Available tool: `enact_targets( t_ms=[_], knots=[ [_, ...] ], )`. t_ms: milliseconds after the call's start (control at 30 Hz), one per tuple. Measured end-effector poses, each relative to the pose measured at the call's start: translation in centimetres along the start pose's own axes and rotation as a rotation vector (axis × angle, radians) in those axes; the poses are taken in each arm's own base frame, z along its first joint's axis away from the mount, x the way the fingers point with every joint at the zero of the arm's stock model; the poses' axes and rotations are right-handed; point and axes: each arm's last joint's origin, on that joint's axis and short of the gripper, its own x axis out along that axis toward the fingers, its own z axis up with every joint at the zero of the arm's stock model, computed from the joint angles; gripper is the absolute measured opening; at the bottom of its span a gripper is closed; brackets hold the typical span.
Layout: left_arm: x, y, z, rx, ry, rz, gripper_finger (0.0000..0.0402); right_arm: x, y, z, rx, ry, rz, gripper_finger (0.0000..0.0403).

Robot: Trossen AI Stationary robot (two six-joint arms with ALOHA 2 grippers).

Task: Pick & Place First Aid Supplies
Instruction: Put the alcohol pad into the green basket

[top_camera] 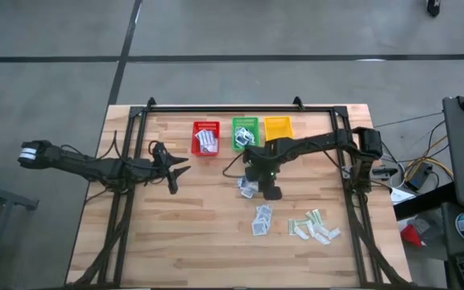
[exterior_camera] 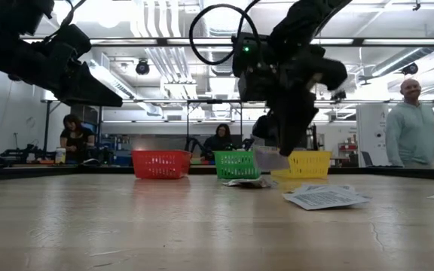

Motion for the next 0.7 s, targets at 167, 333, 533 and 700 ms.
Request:
enact_targets(
  t_ms=[167, 333, 533, 700],
  knots=[
    [0.0, 0.0, 0.0, 0.0, 0.0, 0.0, 0.0133, -1.3, -1.3, -0.2, 0.041, -0.104, 0.268, 0.0008],
    [0.0, 0.0, 0.0, 0.0, 0.0, 0.0, 0.0133, -2.9, -2.3, -0.4, 0.063, -0.26, 0.645, 0.0008],
    [0.0, 0.0, 0.0, 0.0, 0.0, 0.0, 0.0133, -3.8, -2.9, -0.5, 0.085, -0.33, 0.811, 0.0008],
    [0.0, 0.0, 0.0, 0.0, 0.0, 0.0, 0.0133, -3.4, -3.0, -0.5, 0.121, -0.276, 0.677, 0.0008]
  ],
)
